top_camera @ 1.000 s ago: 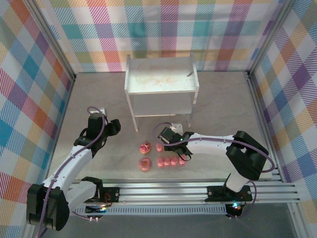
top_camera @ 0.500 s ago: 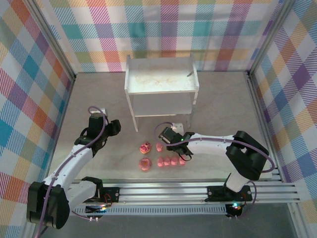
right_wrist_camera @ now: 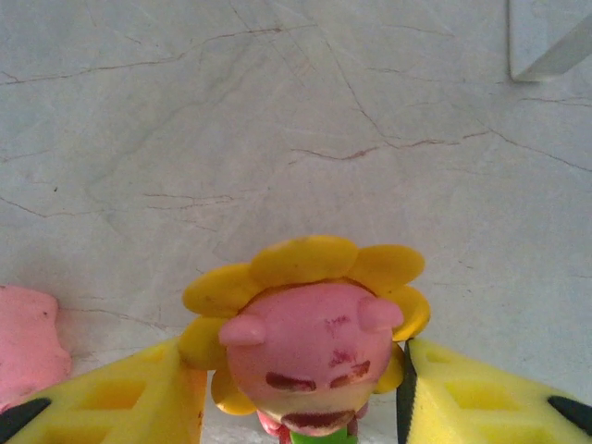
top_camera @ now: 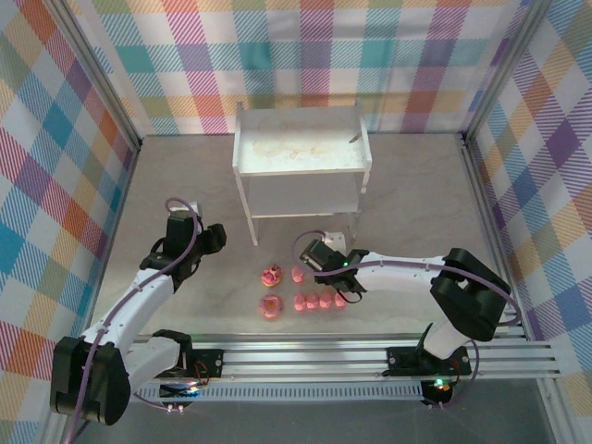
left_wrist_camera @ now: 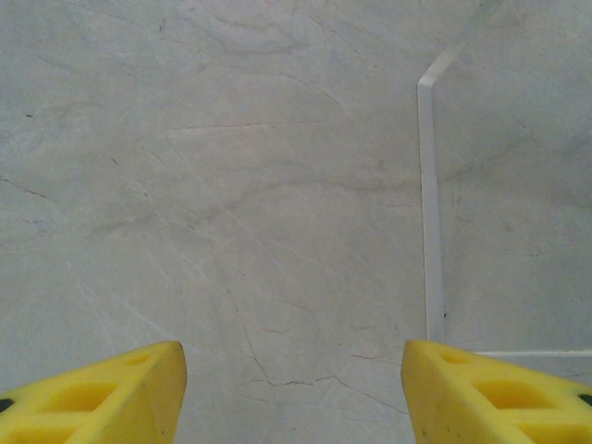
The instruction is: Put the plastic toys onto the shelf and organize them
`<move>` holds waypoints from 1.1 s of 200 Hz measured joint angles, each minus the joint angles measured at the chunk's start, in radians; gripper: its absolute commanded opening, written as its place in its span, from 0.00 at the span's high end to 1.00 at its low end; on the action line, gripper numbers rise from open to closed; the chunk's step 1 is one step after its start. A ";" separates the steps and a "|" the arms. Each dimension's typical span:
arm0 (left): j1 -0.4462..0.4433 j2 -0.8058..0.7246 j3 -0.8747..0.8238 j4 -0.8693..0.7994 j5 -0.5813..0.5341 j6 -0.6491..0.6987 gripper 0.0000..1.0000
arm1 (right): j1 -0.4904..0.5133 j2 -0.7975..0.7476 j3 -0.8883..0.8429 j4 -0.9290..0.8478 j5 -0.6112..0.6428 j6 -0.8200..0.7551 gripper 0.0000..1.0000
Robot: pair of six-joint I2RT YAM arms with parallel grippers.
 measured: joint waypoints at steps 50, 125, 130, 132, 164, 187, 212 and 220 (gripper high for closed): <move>0.000 0.006 0.002 0.001 0.000 0.000 0.38 | 0.011 -0.055 -0.025 -0.005 0.001 -0.004 0.75; 0.000 0.006 0.002 0.001 0.001 0.000 0.38 | 0.019 -0.074 -0.039 -0.005 0.002 -0.005 0.83; 0.000 0.006 0.002 0.001 0.001 0.000 0.38 | 0.020 -0.074 -0.039 -0.004 0.003 -0.005 0.81; 0.000 0.006 0.002 0.001 0.001 0.000 0.38 | 0.020 -0.073 -0.039 -0.003 0.004 -0.005 0.80; 0.000 0.006 0.002 0.001 0.001 0.000 0.38 | 0.020 -0.070 -0.039 0.004 0.003 -0.008 0.67; 0.000 0.006 0.002 0.001 0.001 0.000 0.38 | 0.020 -0.063 -0.037 0.011 0.001 -0.011 0.68; 0.000 0.006 0.002 0.001 0.001 0.000 0.38 | 0.020 -0.063 -0.037 0.013 0.000 -0.012 0.70; 0.000 0.006 0.002 0.001 0.001 0.000 0.38 | 0.021 -0.063 -0.037 0.013 0.000 -0.011 0.71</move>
